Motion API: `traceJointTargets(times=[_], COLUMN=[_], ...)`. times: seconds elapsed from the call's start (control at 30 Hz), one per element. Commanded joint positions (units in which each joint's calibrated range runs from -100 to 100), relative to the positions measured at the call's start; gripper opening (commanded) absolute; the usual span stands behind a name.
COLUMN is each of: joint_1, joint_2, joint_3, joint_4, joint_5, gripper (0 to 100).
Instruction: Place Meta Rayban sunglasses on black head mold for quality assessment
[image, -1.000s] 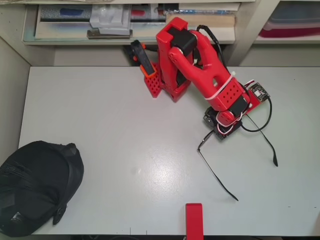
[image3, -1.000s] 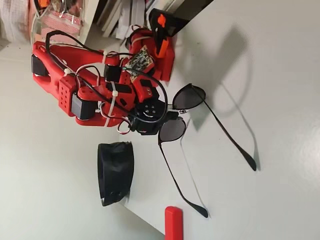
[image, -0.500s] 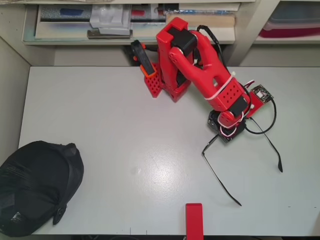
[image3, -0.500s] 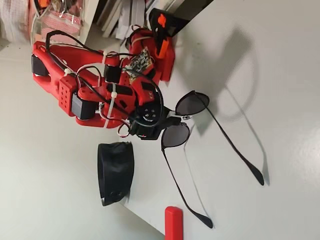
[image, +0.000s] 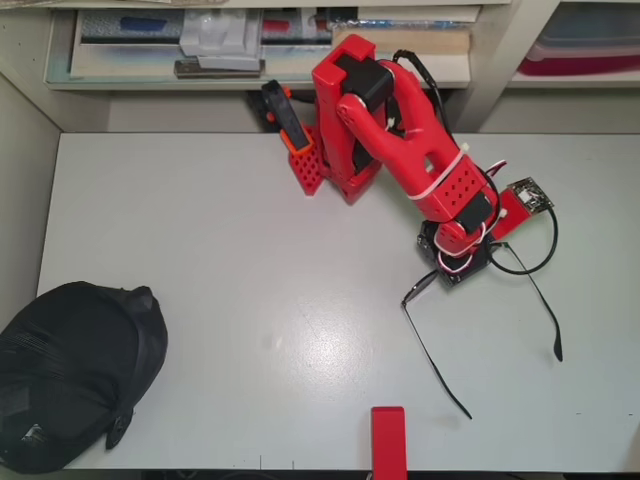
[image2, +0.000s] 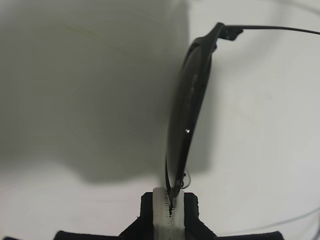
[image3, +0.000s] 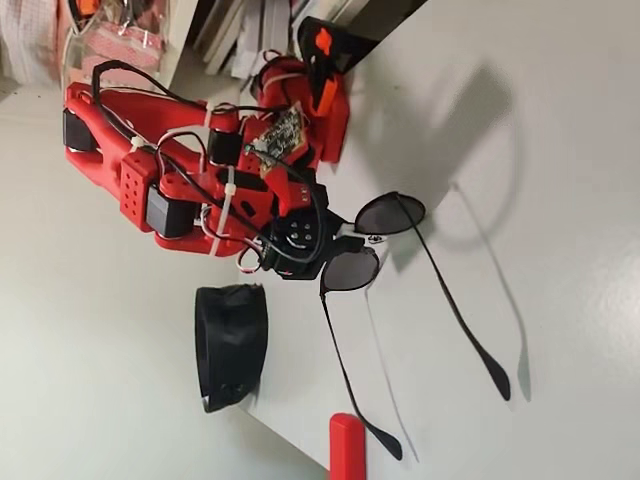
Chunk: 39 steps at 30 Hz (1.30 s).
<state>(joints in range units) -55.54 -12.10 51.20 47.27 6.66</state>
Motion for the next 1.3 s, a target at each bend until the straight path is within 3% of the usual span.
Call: traceJointTargets(times=[0.0,0.27,0.57,0.9,1.1,1.27], joint_1=[3.8,6.5,12.1,13.0,14.6,24.9], joint_2=[-4.2,-3.9,-3.9,-4.3,-4.5,-10.3], joint_3=[-4.2,-14.2,-32.7,-47.6,-57.6,-54.3], joint_4=[-2.3,1.1,21.2,42.7,52.7,52.6], joint_5=[2.3,6.7,7.3,-4.8,-7.2,-3.6], gripper=[0,0,0,0,0,0])
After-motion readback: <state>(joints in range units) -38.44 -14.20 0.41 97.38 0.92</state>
